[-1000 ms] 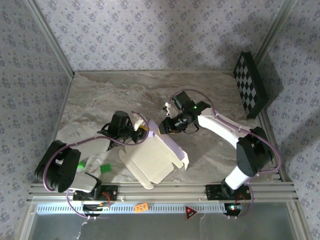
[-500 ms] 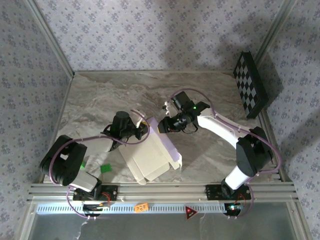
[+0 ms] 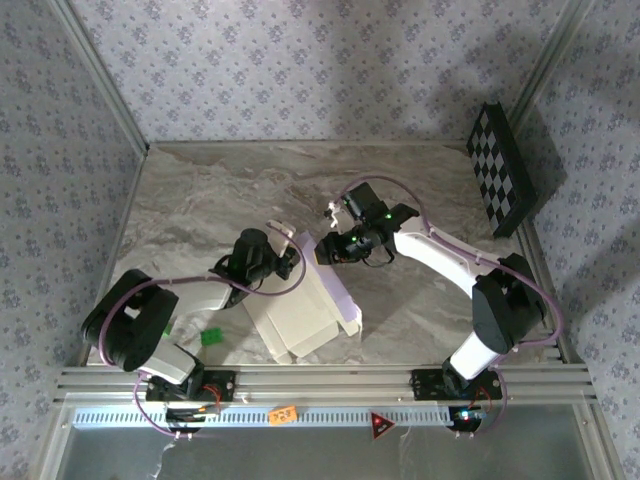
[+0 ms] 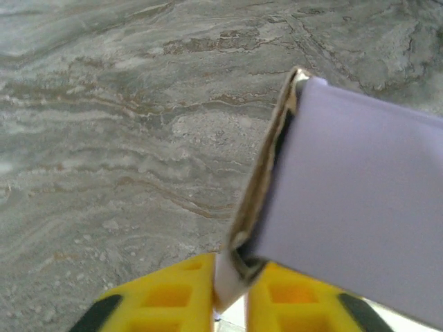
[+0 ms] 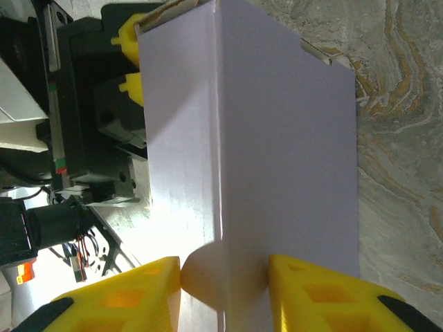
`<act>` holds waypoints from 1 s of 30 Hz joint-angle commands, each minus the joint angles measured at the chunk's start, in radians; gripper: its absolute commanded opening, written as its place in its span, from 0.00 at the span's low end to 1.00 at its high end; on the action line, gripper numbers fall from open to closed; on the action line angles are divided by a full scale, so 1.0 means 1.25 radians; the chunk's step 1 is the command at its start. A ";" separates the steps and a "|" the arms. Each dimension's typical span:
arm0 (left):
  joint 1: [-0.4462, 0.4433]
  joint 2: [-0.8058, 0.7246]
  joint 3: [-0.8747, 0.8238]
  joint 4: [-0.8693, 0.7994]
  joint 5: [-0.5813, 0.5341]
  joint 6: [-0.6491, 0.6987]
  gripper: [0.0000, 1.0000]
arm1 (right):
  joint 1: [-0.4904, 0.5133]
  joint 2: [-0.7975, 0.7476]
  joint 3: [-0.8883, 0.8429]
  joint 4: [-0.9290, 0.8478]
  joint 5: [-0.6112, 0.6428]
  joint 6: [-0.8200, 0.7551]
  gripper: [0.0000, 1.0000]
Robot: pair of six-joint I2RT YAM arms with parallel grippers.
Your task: Fold the paper box
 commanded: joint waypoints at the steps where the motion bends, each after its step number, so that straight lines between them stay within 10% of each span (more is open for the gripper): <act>1: -0.006 0.034 0.008 0.074 0.011 -0.028 0.30 | 0.016 0.014 -0.013 -0.004 -0.007 0.010 0.37; 7: -0.007 0.083 0.020 0.117 0.019 -0.049 0.32 | 0.018 0.019 -0.007 0.000 -0.012 0.013 0.37; 13: -0.007 0.106 0.021 0.131 -0.010 -0.060 0.02 | 0.021 0.022 -0.001 0.001 -0.010 0.015 0.37; 20: -0.006 0.076 0.011 0.117 -0.035 -0.050 0.00 | 0.025 0.027 0.005 0.000 -0.008 0.018 0.37; 25: -0.006 0.022 -0.014 0.139 -0.036 -0.056 0.34 | 0.027 0.032 0.007 0.000 -0.007 0.018 0.37; 30: -0.006 -0.016 -0.041 0.193 -0.039 -0.083 0.40 | 0.027 0.038 0.010 0.006 -0.008 0.021 0.36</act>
